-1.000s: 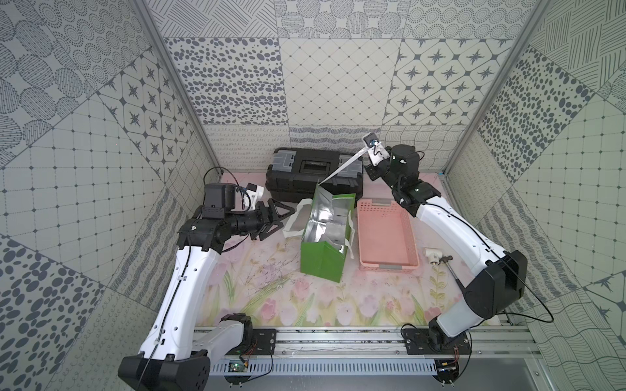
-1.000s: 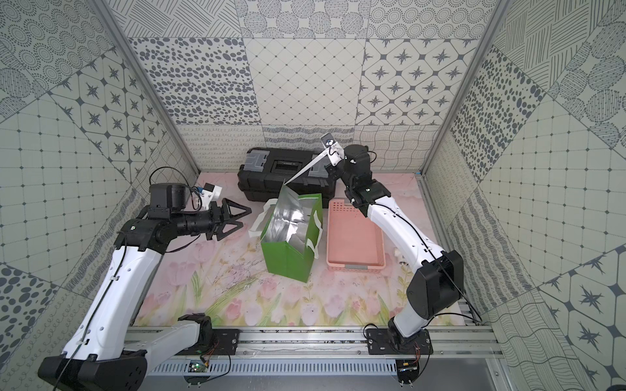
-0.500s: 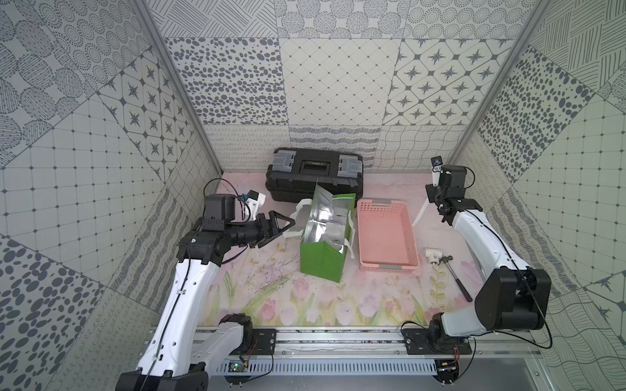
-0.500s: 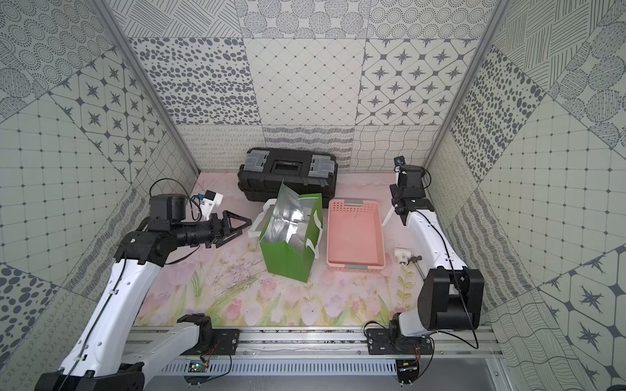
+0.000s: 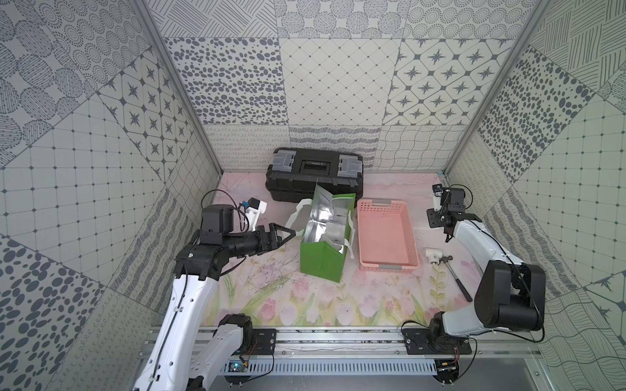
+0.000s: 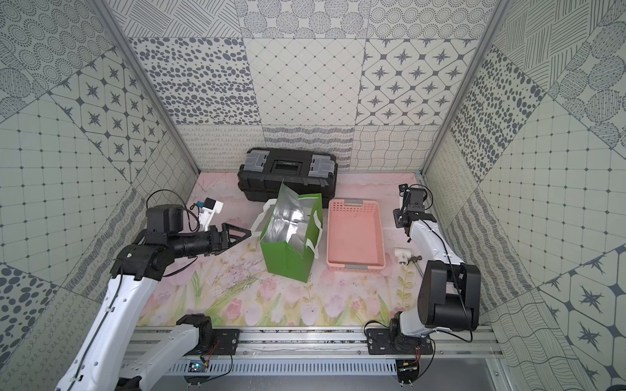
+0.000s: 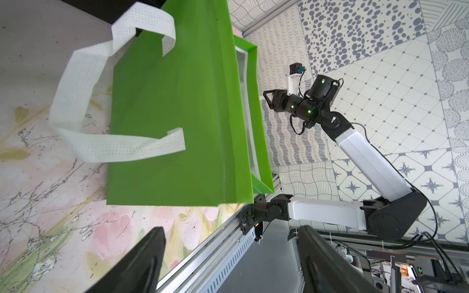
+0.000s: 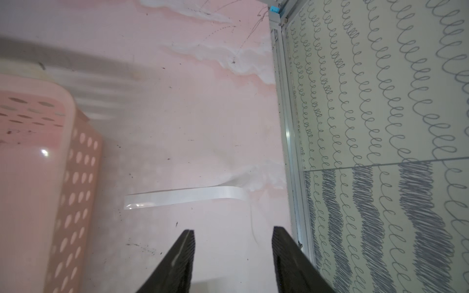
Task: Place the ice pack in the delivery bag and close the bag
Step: Place the adhesive seal at the center of the board, then adjust the delivery bag at the center of the board.
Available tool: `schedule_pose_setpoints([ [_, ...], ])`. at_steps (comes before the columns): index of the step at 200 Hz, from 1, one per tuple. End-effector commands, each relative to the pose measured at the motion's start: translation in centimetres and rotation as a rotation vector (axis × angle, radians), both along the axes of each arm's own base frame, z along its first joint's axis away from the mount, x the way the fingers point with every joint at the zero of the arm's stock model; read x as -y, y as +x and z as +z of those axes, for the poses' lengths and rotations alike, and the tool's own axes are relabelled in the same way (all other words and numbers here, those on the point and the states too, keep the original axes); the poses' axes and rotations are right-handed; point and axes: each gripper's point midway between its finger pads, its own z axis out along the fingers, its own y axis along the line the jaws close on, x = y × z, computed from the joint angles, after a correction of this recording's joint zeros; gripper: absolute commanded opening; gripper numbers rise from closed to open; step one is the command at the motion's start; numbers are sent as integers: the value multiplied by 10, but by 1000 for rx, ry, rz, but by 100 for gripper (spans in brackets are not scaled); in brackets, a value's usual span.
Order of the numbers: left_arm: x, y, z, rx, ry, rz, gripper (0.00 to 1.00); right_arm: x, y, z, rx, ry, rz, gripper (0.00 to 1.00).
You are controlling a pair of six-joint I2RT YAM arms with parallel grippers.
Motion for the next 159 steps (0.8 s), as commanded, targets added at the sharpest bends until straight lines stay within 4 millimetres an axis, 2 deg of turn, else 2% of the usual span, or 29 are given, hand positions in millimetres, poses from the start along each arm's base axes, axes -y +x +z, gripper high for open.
schedule_pose_setpoints([
  [1,7,-38,-7,149,38,-95,89,-33,8,68,164,40,146,84],
  [14,5,-40,-14,180,40,-68,91,-49,6,89,189,33,212,96],
  [30,5,-37,-25,178,37,-41,91,-75,6,108,215,55,305,99],
  [53,12,-31,-47,159,58,-42,89,-162,-2,120,242,176,655,99],
  [64,19,-28,-55,171,73,-59,88,-200,-7,115,233,274,816,99],
  [80,30,-22,-64,201,93,-75,88,-239,-11,104,213,387,1006,99],
  [95,41,-16,-72,247,117,-105,88,-258,1,96,224,421,1073,99],
  [111,48,-6,-81,289,162,-109,88,-276,8,96,242,480,1150,99],
  [138,48,17,-96,328,260,-68,84,-304,4,91,239,545,1291,99],
  [159,48,29,-100,373,290,-53,82,-319,3,87,231,574,1364,99],
])
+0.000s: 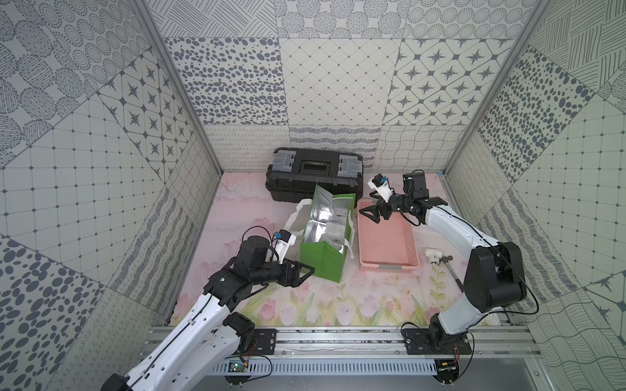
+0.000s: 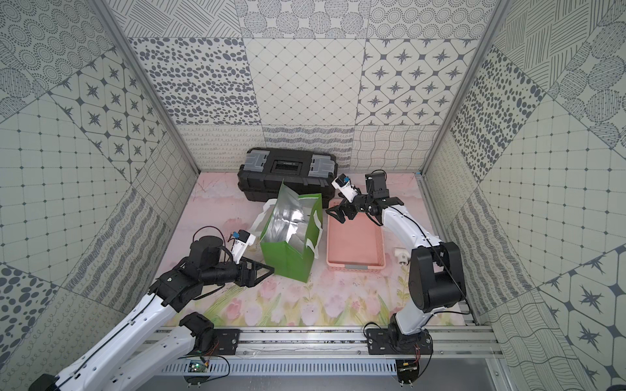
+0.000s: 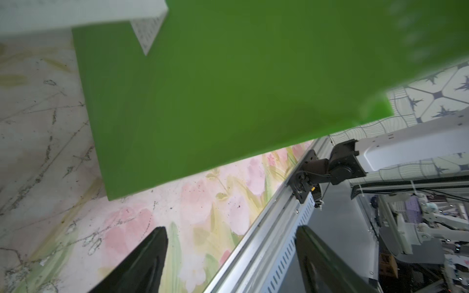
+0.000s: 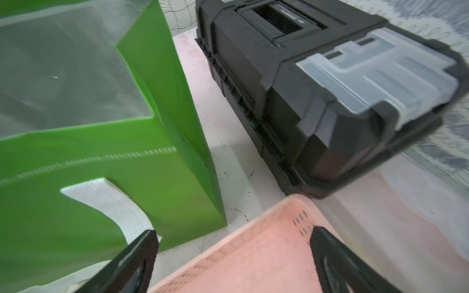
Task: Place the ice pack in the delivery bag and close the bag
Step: Adjust the delivery bag at the center of the board.
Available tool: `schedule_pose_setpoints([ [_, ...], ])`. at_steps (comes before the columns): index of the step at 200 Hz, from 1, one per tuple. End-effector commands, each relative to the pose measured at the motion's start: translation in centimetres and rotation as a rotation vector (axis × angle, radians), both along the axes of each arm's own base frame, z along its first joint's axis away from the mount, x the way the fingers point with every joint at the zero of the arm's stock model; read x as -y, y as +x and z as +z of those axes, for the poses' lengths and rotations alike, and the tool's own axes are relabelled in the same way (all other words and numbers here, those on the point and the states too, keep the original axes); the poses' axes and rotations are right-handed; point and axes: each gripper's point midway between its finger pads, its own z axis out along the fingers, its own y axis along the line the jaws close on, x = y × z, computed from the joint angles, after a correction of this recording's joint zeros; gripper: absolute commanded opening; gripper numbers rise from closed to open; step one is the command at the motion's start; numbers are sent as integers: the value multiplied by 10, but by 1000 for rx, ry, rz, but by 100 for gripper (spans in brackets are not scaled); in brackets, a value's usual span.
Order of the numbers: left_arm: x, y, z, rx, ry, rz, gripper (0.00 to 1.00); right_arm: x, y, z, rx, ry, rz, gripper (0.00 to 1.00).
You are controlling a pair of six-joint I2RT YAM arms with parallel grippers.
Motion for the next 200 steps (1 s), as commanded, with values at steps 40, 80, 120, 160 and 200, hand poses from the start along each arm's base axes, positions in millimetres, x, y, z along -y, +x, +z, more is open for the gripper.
schedule_pose_setpoints([
  [40,-5,64,23,366,140,89,86,-60,-6,38,131,130,276,99],
  [80,-19,60,31,421,231,84,93,-81,-23,40,93,149,360,71],
  [120,4,41,53,516,111,-98,81,-73,-39,45,80,132,317,0],
  [160,6,42,50,505,106,-164,12,-47,-53,46,53,59,145,0],
  [200,-3,63,58,536,47,-156,0,-8,-63,27,48,-43,-54,0],
])
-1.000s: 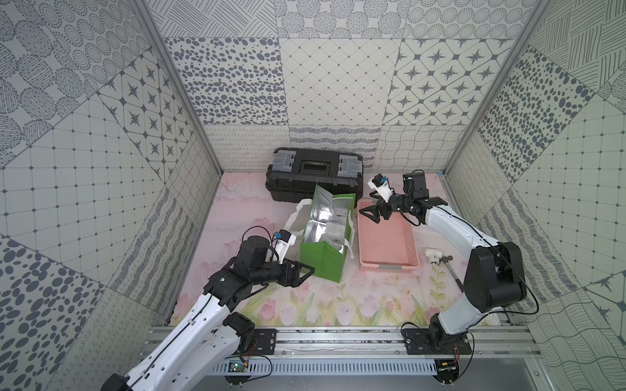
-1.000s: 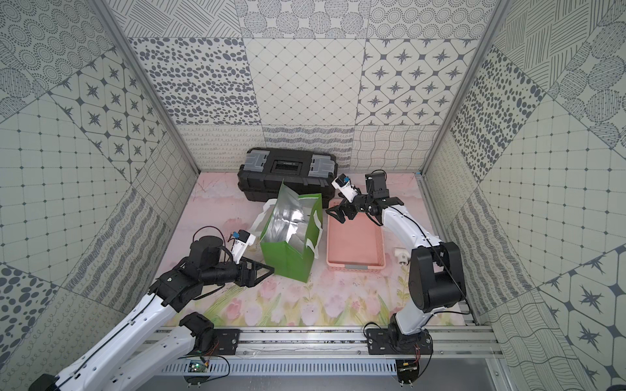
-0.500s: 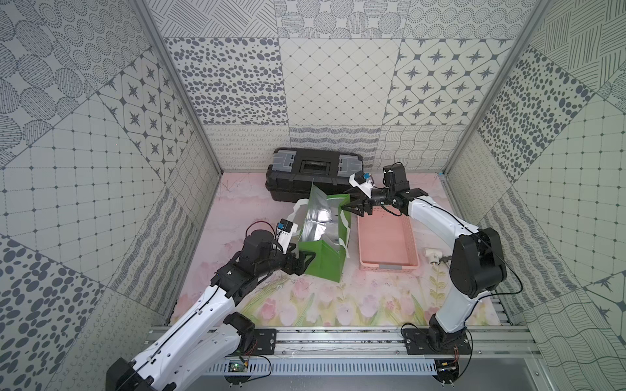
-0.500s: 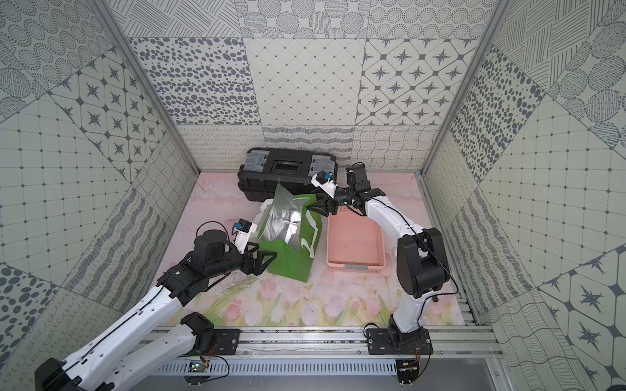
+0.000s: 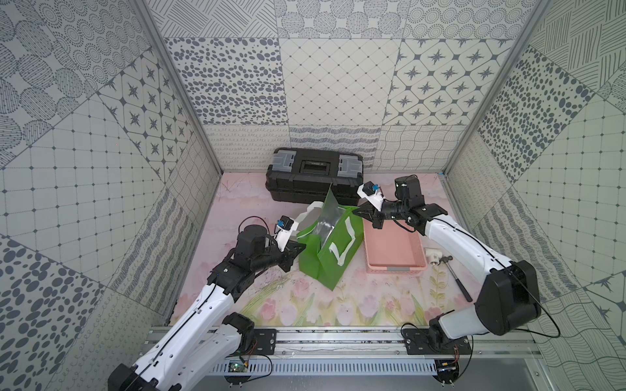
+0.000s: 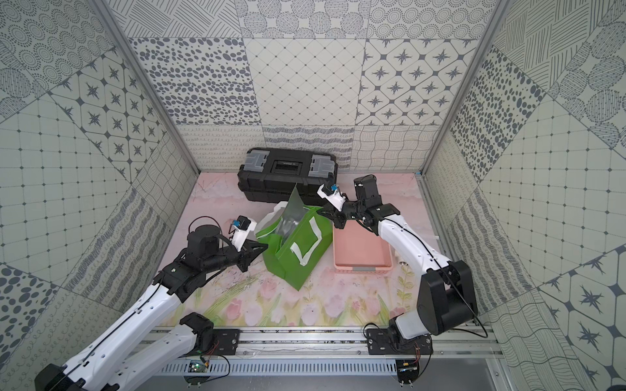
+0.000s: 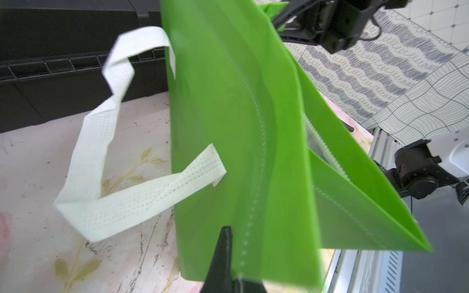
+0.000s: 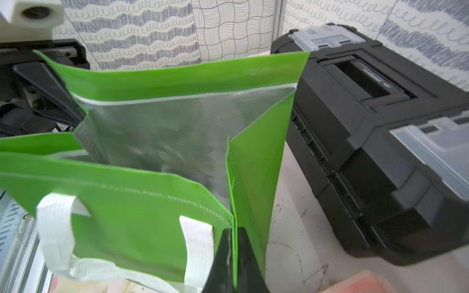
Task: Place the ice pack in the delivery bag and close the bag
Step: Adjust the delivery bag at the center of the board, then close the delivery bag at the center of the board.
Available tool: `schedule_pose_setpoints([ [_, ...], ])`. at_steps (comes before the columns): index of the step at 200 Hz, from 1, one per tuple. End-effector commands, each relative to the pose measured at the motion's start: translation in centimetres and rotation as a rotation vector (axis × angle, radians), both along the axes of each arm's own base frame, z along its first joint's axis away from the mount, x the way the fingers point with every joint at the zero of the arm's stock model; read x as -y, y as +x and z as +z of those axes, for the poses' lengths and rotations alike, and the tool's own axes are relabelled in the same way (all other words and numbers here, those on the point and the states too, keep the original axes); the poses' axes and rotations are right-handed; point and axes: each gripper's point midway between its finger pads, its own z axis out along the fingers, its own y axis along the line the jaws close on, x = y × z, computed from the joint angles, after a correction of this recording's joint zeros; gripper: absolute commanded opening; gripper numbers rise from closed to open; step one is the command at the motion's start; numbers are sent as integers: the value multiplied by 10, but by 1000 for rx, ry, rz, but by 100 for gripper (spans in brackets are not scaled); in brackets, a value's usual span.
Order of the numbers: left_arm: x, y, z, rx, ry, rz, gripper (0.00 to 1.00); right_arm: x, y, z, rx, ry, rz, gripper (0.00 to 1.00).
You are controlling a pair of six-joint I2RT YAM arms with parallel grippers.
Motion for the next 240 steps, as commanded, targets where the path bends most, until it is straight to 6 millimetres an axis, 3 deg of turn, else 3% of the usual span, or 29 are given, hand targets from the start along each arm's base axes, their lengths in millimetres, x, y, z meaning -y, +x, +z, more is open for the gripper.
schedule_pose_setpoints([
  [1,8,9,26,118,-74,-130,0,25,7,-7,2,-60,-160,0],
  [46,24,35,26,123,-74,-266,0,46,12,-8,10,-100,-280,0],
  [99,46,72,48,144,-132,-406,0,67,11,-7,14,-108,-357,0],
  [115,51,75,43,85,-162,-439,0,71,8,-3,19,-122,-372,27],
  [133,53,72,37,44,-181,-453,0,81,2,18,71,-123,-415,64],
  [146,52,66,34,47,-192,-461,7,87,-8,36,108,-119,-433,75],
  [167,51,54,33,45,-204,-474,31,86,-40,57,87,-111,-376,76],
  [186,49,46,29,28,-199,-478,44,77,-76,63,41,-105,-289,75],
  [213,48,41,22,11,-190,-483,52,43,-121,52,-43,-4,-124,51],
  [240,47,39,20,19,-182,-490,54,0,-140,26,-67,83,-23,37],
])
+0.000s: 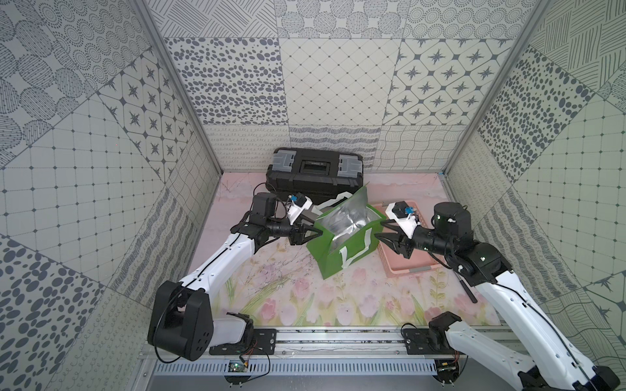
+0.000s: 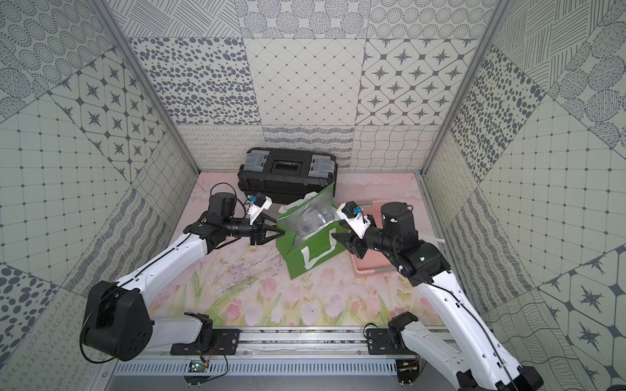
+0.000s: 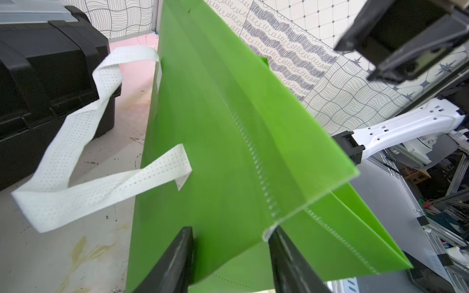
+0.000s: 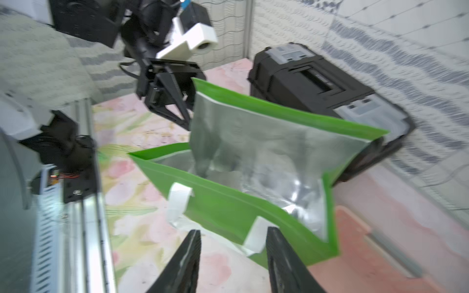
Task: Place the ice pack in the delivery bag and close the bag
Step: Close the delivery bag at the center of the board.
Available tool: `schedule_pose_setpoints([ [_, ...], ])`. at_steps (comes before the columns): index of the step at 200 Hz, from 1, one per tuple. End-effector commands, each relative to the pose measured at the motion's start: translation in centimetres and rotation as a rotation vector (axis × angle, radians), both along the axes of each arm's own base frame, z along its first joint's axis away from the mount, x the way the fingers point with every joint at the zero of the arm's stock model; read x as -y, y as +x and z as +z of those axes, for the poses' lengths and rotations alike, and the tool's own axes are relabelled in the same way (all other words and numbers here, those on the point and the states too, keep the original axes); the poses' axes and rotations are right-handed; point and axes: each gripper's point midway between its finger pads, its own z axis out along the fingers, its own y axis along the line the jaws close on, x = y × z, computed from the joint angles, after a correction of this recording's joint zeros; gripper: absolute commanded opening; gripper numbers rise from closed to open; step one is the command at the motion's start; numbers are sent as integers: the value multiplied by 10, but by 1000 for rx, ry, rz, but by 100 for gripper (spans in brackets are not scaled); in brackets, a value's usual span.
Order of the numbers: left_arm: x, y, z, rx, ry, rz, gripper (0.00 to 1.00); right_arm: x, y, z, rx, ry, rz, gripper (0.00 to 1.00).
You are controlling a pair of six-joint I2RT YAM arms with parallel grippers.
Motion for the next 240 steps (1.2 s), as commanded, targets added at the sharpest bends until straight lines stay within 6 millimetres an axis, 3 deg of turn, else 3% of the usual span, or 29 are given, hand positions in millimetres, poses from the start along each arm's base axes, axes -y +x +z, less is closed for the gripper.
schedule_pose_setpoints([
  [1,1,-12,6,37,-34,-71,54,-34,-16,-27,-85,75,85,37],
  [34,4,-13,8,20,-60,-103,53,-85,-4,-54,-74,107,126,21],
  [70,4,-20,4,-18,-77,-124,54,-115,30,-58,-12,160,91,17],
  [133,3,-34,-1,-63,-107,-118,60,-114,59,-62,49,136,34,12],
  [182,14,-37,-6,-49,-94,-104,64,-119,62,-62,54,131,60,11],
  [207,22,-33,-12,-28,-59,-76,66,-121,66,-60,68,135,55,10],
  [240,29,-14,-15,11,-17,22,64,-125,68,-61,62,134,65,10],
])
